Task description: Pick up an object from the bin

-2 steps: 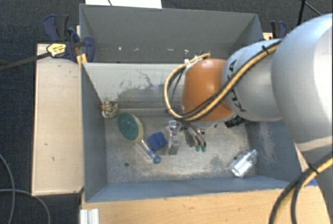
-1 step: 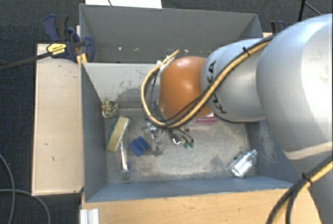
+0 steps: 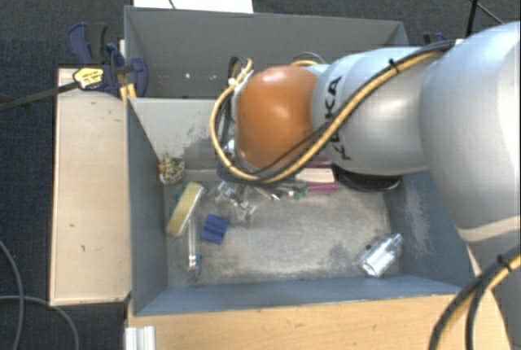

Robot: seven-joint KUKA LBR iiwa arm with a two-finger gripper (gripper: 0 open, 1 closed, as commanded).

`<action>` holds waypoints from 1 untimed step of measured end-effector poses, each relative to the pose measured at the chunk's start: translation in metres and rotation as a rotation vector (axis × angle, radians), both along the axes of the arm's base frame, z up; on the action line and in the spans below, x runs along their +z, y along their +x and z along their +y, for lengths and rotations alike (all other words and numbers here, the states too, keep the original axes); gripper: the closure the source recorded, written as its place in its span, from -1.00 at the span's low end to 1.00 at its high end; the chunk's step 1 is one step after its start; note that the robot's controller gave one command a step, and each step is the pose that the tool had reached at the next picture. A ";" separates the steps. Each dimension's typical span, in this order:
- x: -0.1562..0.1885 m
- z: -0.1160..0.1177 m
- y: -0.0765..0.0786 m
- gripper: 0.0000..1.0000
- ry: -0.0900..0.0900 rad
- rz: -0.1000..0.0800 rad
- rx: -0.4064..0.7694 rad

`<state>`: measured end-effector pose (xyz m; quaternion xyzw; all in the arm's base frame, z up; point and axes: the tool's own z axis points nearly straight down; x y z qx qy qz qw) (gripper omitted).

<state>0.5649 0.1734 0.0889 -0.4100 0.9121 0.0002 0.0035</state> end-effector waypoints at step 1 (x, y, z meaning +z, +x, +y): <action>-0.001 0.000 -0.001 -1.00 0.000 0.003 -0.005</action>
Offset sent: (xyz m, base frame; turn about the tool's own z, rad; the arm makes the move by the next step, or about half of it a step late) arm 0.0000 0.0000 0.0000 0.0000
